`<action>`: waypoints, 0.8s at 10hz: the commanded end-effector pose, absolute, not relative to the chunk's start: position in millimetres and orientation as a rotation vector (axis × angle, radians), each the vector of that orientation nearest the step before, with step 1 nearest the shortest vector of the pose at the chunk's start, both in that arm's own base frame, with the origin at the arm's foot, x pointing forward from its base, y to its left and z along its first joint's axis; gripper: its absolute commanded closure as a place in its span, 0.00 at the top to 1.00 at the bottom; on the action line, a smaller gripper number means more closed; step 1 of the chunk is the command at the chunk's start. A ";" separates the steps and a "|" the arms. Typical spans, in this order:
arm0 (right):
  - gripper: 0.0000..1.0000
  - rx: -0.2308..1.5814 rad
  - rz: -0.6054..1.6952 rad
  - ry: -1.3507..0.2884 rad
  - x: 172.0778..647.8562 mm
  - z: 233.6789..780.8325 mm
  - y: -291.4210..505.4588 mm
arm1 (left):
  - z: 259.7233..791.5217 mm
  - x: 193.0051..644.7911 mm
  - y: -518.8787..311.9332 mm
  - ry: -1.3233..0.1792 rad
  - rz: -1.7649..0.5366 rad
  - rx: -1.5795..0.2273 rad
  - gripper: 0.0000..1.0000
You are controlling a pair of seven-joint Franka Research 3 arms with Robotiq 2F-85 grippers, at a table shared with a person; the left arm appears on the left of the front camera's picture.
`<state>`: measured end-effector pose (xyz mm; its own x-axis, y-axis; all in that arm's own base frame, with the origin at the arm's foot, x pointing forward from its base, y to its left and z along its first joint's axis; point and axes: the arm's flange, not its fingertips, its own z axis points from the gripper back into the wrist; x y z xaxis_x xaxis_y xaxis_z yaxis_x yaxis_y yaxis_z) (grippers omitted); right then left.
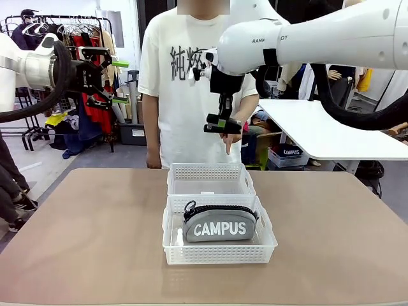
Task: Distribute items into two baskets.
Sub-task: Place the picked Stapler into the Organizing basket as instructed by the person.
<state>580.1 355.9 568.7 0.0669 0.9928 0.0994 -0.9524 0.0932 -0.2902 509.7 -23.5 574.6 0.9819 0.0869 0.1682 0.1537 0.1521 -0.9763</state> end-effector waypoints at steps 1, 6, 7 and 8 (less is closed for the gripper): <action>0.00 -0.167 1.477 -0.332 580.7 575.8 358.1 | 576.3 507.8 -23.1 -0.204 -0.050 -1.423 1.00; 0.00 -0.139 1.524 -0.273 589.0 551.9 358.2 | 576.3 507.8 -23.1 -0.204 -0.050 -1.423 1.00; 0.00 -0.102 1.533 -0.231 599.2 530.3 365.4 | 576.3 507.8 -23.1 -0.204 -0.050 -1.423 1.00; 0.00 -0.101 1.539 -0.197 604.6 512.9 370.5 | 576.3 507.8 -23.1 -0.204 -0.050 -1.423 1.00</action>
